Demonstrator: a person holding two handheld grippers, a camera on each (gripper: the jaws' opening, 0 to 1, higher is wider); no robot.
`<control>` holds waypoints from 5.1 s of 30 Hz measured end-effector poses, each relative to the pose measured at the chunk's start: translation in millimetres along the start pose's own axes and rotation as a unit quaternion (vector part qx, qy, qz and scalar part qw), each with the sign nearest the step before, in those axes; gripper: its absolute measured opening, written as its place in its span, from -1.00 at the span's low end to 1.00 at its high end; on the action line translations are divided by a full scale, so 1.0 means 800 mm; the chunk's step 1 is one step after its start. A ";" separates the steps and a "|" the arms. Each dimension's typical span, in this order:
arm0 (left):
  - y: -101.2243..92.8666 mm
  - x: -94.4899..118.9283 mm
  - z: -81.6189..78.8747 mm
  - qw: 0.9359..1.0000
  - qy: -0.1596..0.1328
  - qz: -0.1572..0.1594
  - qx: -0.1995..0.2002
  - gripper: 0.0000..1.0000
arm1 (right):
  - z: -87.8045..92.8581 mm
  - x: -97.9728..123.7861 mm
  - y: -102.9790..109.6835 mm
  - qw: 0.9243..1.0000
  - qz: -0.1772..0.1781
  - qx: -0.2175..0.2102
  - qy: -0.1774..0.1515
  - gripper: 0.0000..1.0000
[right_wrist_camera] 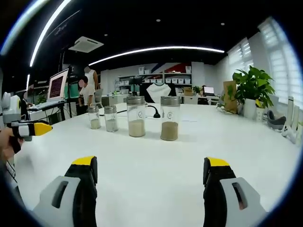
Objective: Rotate the seasoning bottle until the label or dispensing opening points toward the visible target arrow and the bottle remains upright within the marked orientation range
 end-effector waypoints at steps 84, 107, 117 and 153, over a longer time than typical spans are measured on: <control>-0.003 0.014 -0.002 1.000 -0.011 0.007 -0.006 0.99 | -0.058 -0.100 0.016 0.993 -0.112 0.033 -0.008 0.70; 0.001 0.014 -0.002 1.000 -0.011 -0.001 -0.013 0.99 | -0.070 -0.169 0.011 0.988 -0.148 0.049 0.002 0.60; 0.000 0.013 0.003 1.000 -0.002 0.005 -0.009 0.99 | -0.080 -0.204 0.013 0.989 -0.132 0.072 -0.003 0.50; 0.012 0.009 0.006 1.000 -0.007 0.001 0.008 0.93 | -0.077 -0.288 0.008 0.993 -0.109 0.047 0.017 -0.12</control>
Point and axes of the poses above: the point that each gripper's makers call its tool centre point, and the gripper's own axes: x roughly backward along the fingers, y roughly to its left, z roughly out of its underside, the point moved 10 cm from there along x, roughly backward along the fingers, and after that the axes turned 4 degrees about -z, right-handed, at the moved point
